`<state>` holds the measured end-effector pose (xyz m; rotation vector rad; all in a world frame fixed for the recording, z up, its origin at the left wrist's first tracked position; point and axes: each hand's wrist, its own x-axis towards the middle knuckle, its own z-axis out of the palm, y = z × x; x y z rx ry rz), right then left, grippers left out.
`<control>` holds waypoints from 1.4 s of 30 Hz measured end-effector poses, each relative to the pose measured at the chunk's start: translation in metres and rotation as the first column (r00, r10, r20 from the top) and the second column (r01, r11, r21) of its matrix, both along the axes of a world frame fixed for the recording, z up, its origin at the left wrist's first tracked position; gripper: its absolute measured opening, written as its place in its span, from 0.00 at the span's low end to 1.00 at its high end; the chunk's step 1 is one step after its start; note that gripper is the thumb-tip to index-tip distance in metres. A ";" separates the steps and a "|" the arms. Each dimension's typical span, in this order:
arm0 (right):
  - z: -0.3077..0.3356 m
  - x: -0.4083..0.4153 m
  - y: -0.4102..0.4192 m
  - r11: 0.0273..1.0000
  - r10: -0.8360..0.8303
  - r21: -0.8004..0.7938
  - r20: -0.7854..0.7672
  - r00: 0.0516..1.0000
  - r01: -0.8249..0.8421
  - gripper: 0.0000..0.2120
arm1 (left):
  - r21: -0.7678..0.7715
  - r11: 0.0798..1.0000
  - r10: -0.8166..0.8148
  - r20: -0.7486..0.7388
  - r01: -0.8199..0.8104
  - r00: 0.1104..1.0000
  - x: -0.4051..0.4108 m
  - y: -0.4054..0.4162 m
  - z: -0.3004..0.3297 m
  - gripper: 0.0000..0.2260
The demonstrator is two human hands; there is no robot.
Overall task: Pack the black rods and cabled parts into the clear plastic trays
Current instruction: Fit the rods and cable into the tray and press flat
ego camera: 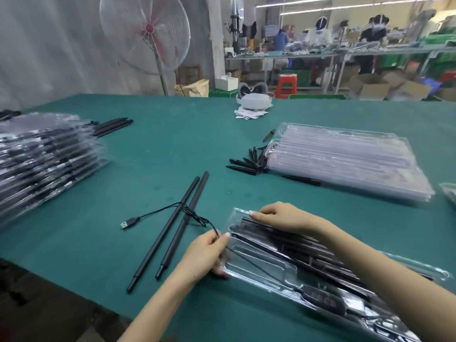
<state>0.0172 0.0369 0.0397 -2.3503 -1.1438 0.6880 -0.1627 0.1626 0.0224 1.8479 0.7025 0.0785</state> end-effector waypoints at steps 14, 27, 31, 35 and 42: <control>0.011 0.020 0.072 0.982 -0.084 -0.190 -0.353 0.932 0.017 0.31 | -0.185 0.975 0.119 -0.013 -0.120 0.993 0.037 0.002 0.003 0.17; 0.005 0.018 0.066 0.993 -0.055 -0.121 -0.346 0.937 0.013 0.14 | -0.209 0.967 0.151 0.026 -0.142 0.988 0.034 -0.008 0.005 0.16; 0.011 0.022 0.056 0.991 -0.116 -0.119 -0.490 0.864 0.065 0.13 | -0.191 0.975 0.123 0.027 -0.115 0.992 0.031 -0.007 0.006 0.19; 0.017 0.023 0.054 0.983 -0.151 -0.171 -0.507 0.848 0.073 0.12 | -0.123 0.983 0.140 0.053 -0.133 0.989 0.027 -0.005 0.000 0.21; -0.001 0.017 0.056 0.989 -0.149 -0.036 -0.400 0.904 0.147 0.23 | -0.142 0.982 0.124 0.014 -0.121 0.992 0.030 -0.007 0.005 0.17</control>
